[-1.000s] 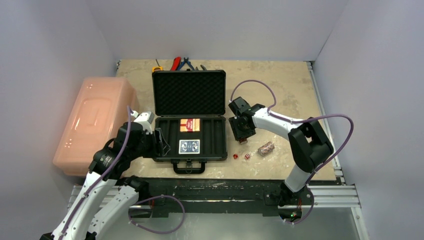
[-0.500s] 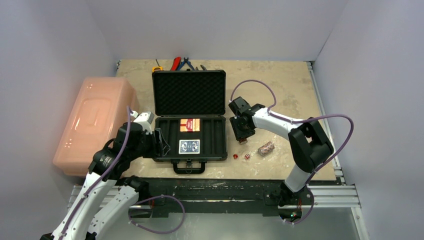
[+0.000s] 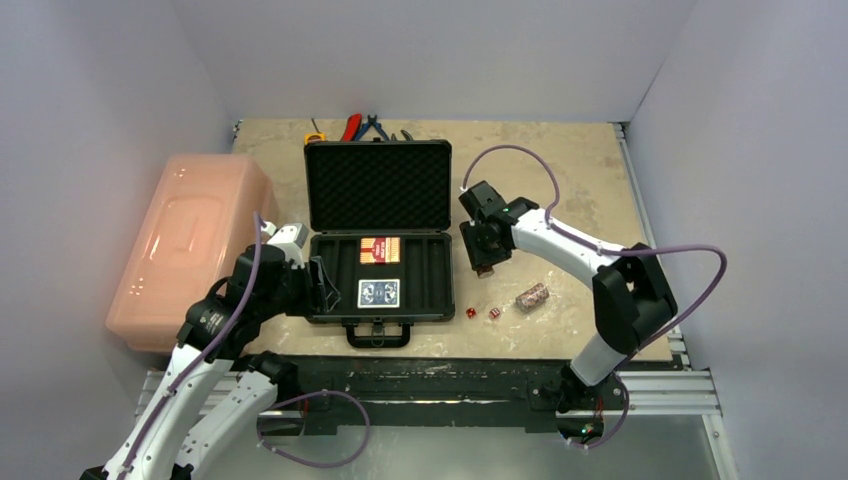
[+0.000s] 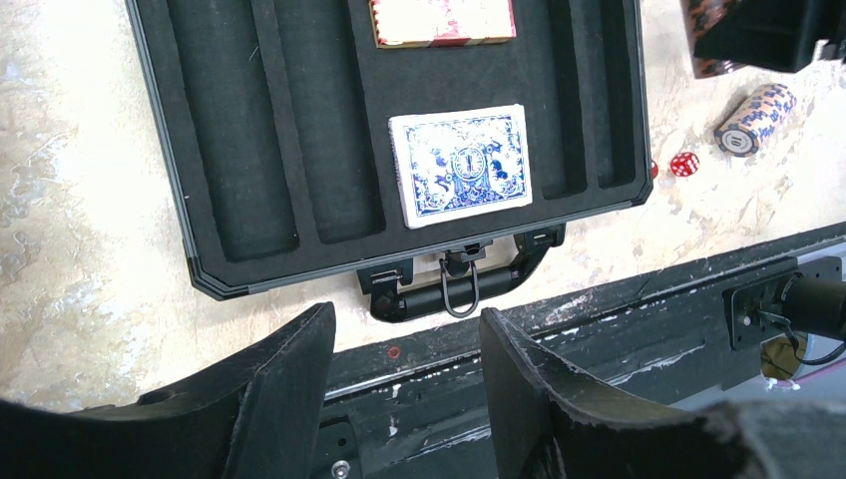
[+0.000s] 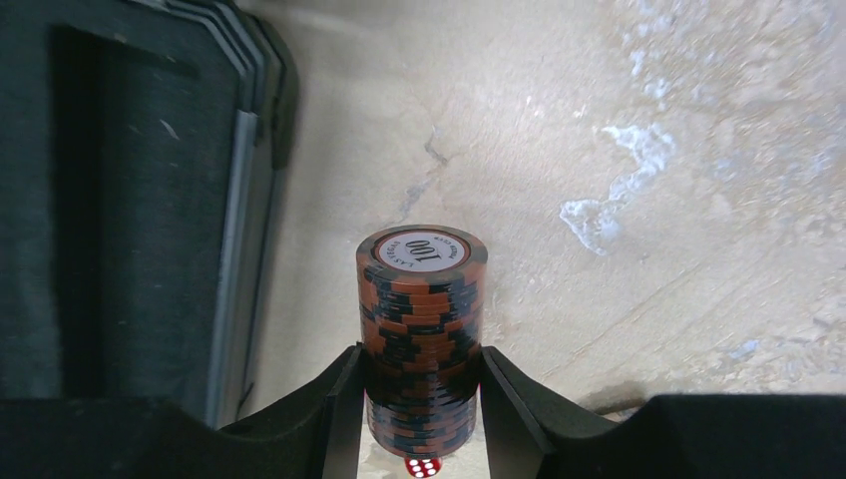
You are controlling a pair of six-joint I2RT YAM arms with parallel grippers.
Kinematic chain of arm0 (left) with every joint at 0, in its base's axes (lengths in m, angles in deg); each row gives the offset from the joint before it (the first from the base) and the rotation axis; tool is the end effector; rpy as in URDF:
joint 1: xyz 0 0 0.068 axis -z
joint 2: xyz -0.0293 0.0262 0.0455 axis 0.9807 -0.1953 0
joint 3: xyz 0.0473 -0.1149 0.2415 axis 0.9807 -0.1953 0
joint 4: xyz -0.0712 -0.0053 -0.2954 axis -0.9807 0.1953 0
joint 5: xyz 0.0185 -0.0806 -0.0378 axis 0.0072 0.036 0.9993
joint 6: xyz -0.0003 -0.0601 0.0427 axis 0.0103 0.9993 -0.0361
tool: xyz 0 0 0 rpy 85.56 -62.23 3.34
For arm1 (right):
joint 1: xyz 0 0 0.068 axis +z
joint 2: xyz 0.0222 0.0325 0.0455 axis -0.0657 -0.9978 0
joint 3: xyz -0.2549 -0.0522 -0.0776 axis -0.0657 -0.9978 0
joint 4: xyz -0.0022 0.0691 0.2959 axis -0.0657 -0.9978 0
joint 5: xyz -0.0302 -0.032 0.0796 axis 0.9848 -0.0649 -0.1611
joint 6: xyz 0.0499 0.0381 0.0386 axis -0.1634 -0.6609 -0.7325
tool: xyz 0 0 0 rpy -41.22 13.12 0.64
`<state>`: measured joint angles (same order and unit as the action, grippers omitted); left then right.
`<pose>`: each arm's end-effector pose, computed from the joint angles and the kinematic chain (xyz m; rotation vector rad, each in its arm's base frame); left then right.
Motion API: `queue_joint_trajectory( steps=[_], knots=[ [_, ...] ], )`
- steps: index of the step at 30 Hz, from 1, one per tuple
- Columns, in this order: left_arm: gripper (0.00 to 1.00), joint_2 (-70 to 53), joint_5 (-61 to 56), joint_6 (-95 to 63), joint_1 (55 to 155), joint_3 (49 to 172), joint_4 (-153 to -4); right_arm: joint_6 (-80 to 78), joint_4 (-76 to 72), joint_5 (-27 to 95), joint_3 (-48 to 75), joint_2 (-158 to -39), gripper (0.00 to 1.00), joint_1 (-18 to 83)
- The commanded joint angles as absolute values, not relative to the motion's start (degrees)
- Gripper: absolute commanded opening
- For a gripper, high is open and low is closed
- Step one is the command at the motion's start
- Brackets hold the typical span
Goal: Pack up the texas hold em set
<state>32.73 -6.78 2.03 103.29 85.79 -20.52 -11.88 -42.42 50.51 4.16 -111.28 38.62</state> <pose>0.1529 -0.0746 0.2925 -0.0645 2.3847 -0.5414 0.3108 0.2054 0.1690 -0.3728 2.7204 0.0457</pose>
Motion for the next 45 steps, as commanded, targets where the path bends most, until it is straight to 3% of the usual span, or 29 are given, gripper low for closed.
queue_joint_trajectory(
  steps=[1,23,45],
  knots=[
    [0.55,32.9,-6.4,1.0,103.7,85.7,-22.9,-13.7,-43.5,52.0,9.2,-107.2,0.14,38.4],
    [0.54,32.5,-6.2,1.1,103.7,85.7,-23.0,-22.1,-38.2,39.2,11.0,-101.9,0.0,38.5],
    [0.55,33.1,-6.4,1.1,103.7,85.7,-22.8,-35.2,-30.2,35.6,10.6,-108.1,0.0,40.4]
  ],
)
